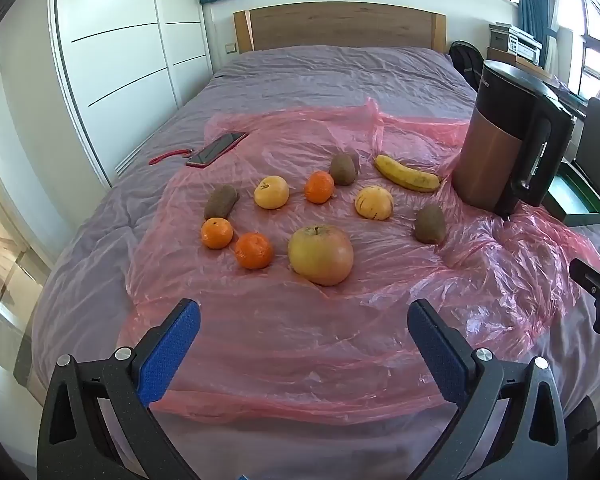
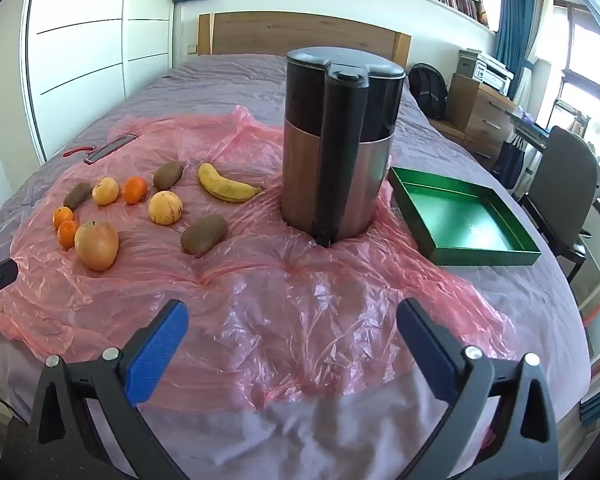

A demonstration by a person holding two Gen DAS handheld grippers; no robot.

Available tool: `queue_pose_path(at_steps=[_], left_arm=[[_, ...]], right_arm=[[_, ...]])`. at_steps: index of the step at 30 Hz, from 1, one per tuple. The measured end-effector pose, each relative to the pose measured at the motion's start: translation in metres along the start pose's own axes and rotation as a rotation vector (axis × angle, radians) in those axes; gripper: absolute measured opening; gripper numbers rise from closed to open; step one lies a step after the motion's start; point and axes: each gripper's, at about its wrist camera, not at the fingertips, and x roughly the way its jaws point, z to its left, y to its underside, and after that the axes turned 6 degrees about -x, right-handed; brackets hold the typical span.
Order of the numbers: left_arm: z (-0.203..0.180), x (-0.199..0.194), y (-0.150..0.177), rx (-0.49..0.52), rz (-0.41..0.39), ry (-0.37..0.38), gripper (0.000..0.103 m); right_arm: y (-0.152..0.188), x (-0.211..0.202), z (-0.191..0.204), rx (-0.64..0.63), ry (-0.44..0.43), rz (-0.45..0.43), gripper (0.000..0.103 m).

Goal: Organize fruits

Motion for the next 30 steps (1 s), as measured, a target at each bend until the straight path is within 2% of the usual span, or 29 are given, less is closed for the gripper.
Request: queue_pose_path(at_steps=[21, 30], left_arm=[[-0.011, -0.002, 0.001, 0.004, 0.001, 0.016, 0.102], [-0.034, -0.010, 0.006, 0.065, 0.014, 0.099, 0.102]], right_arm=[[0.000, 0.000, 0.002, -0.004, 0.004, 0.002, 0.103], [0.001, -0.001, -0.001, 0.001, 0.019, 0.002, 0.103]])
